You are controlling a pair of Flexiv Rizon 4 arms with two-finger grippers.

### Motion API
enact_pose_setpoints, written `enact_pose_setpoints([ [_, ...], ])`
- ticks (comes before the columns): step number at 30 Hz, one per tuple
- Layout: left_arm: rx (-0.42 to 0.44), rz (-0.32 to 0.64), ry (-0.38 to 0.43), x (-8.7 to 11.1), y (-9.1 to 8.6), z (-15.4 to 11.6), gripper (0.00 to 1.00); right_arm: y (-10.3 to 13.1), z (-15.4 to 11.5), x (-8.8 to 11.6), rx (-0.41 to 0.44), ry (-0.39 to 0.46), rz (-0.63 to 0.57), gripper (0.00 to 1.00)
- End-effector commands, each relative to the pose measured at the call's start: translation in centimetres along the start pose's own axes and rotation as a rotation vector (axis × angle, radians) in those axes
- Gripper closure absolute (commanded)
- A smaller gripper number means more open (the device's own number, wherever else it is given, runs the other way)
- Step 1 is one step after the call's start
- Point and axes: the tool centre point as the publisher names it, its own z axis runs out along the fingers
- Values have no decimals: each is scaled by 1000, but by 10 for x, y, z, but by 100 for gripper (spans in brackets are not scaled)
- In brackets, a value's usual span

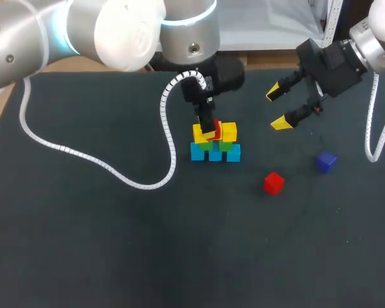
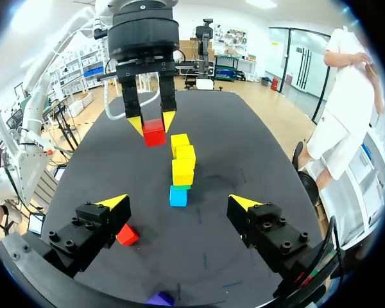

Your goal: Place the blue cubes, place green cubes on the blue cubes, place the yellow cubes on the green cubes, then place the red cubes on the yellow cubes, and place purple cube on the red cubes.

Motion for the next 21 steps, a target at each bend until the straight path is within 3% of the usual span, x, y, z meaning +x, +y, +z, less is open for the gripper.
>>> enact_pose_setpoints([
  [1, 3, -3, 0, 1, 2, 2, 100, 0, 0, 0, 0, -1, -1, 0],
  [21, 4, 10, 6, -6, 25, 7, 100, 0, 0, 0, 0, -1, -1, 0],
])
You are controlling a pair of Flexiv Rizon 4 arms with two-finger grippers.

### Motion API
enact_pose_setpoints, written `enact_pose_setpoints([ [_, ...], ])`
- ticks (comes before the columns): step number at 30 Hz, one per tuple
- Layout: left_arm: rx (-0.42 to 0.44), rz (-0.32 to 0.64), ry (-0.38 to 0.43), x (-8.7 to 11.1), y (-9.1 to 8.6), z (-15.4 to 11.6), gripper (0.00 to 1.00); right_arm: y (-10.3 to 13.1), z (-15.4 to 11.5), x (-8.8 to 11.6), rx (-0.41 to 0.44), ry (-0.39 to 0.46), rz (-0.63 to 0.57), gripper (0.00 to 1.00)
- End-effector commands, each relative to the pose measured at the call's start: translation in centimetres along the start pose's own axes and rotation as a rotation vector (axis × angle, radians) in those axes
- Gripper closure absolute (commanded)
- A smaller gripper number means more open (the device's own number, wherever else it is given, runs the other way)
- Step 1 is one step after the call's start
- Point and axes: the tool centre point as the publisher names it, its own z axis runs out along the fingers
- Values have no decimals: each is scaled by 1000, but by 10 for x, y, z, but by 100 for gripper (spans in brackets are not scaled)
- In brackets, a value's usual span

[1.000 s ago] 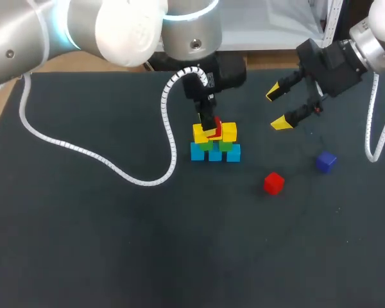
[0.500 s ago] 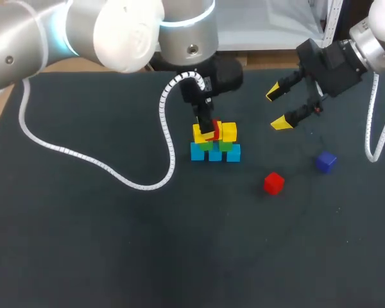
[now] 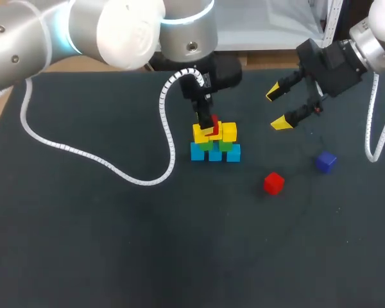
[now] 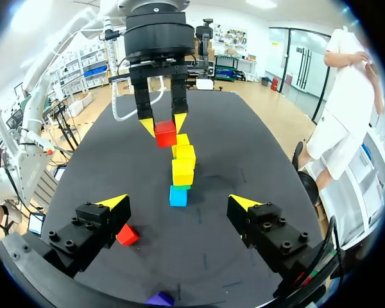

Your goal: Place the blue cubes, place green cubes on the blue cubes, place the yellow cubes on the green cubes, then place the red cubes on the yellow cubes, and place purple cube on the red cubes.

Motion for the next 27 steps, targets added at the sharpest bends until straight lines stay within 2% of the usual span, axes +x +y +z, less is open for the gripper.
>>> enact_pose_setpoints([
  [1, 13, 2, 8, -4, 7, 2, 100, 0, 0, 0, 0, -1, -1, 0],
  [27, 18, 8, 3, -4, 22, 5, 100, 0, 0, 0, 0, -1, -1, 0],
])
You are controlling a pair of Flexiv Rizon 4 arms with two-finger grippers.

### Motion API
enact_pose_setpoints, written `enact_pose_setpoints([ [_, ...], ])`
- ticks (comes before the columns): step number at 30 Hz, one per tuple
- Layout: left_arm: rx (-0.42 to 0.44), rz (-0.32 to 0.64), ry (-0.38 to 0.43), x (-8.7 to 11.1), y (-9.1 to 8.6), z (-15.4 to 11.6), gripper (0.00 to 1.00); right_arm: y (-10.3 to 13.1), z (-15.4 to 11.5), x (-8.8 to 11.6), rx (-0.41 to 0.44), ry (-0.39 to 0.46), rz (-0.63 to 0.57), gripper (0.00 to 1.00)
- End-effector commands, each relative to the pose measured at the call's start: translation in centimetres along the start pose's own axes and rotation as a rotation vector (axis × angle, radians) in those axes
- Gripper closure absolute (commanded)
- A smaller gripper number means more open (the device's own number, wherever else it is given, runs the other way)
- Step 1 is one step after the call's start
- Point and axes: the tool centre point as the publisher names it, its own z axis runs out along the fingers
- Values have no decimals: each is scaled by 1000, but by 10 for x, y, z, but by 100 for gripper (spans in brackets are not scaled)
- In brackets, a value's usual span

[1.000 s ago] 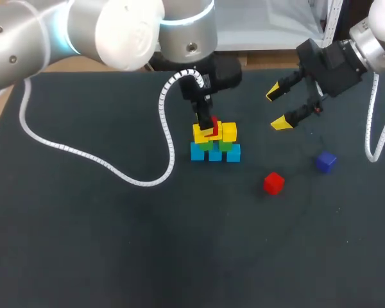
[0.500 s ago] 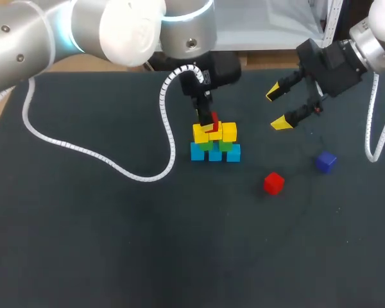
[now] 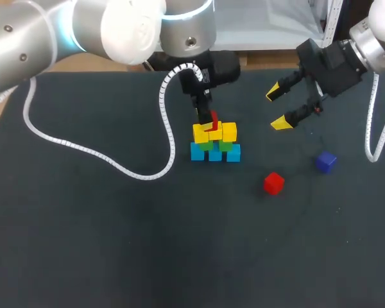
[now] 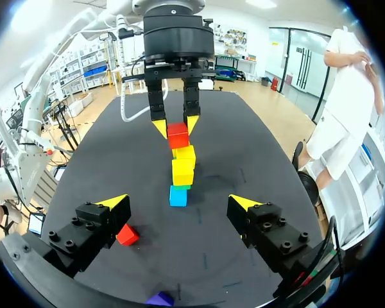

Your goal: Place the blue cubes, place green cubes on the blue cubes, place the yellow cubes on the green cubes, then place the red cubes on the yellow cubes, and place purple cube on the red cubes.

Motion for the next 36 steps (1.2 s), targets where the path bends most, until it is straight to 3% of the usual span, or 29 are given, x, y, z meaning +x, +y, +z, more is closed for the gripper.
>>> enact_pose_setpoints([
  [1, 12, 0, 6, -3, 5, 1, 100, 0, 0, 0, 0, -1, -1, 0],
  [36, 21, -14, 16, -2, 6, 4, 100, 0, 0, 0, 0, -1, -1, 0],
])
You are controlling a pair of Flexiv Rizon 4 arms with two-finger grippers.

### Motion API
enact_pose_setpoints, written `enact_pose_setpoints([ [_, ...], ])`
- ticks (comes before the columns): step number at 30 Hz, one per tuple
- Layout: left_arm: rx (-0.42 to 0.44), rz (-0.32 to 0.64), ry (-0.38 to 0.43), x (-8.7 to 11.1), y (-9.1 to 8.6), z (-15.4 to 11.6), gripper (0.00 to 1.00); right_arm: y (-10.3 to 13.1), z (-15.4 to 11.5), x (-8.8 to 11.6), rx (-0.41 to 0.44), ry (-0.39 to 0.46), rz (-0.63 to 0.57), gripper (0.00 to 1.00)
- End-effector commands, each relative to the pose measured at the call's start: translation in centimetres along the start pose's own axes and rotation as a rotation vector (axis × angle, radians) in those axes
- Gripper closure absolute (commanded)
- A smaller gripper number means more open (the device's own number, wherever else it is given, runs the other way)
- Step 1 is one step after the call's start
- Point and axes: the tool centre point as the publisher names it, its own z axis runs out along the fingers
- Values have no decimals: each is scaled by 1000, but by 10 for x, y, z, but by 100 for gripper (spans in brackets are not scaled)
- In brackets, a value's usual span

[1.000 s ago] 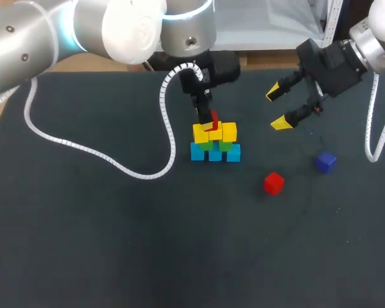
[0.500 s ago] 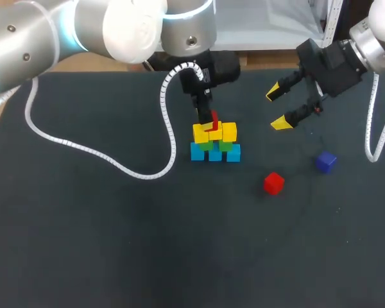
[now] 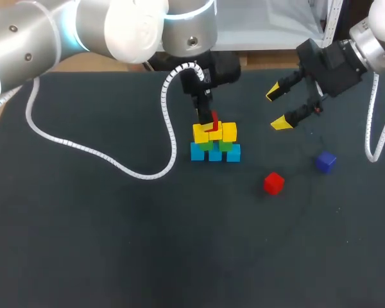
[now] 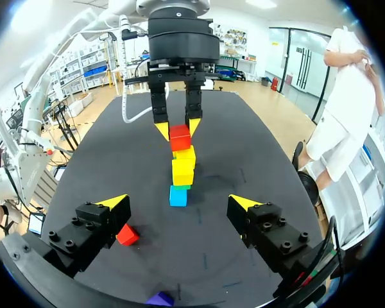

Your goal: Place the blue cubes, place green cubes on the blue cubes, place the yellow cubes on the green cubes, then place the red cubes on the yellow cubes, and place purple cube on the red cubes.

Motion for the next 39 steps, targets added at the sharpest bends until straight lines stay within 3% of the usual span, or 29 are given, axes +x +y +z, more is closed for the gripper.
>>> enact_pose_setpoints([
  [1, 9, -1, 6, -2, 4, 1, 100, 0, 0, 0, 0, -1, -1, 0],
  [10, 12, -7, 5, -1, 5, 2, 97, 0, 0, 0, 0, -1, -1, 0],
  [11, 12, -7, 5, -1, 5, 2, 73, 0, 0, 0, 0, -1, -1, 0],
  [13, 12, -11, 3, -1, 5, 2, 43, 0, 0, 0, 0, -1, -1, 0],
  [14, 13, -14, 1, -1, 5, 2, 18, 0, 0, 0, 0, -1, -1, 0],
  [15, 14, -16, 0, -1, 5, 2, 0, 0, 0, 0, 0, -1, -1, 0],
  [32, -5, -21, -28, -2, 4, -6, 0, 0, 0, 0, 0, -1, -1, 0],
  [38, -20, 42, -35, -1, 7, -7, 0, 0, 0, 0, 0, -1, -1, 0],
  [39, -19, 52, -38, -1, 8, -7, 15, 0, 0, 0, 0, -1, -1, 0],
])
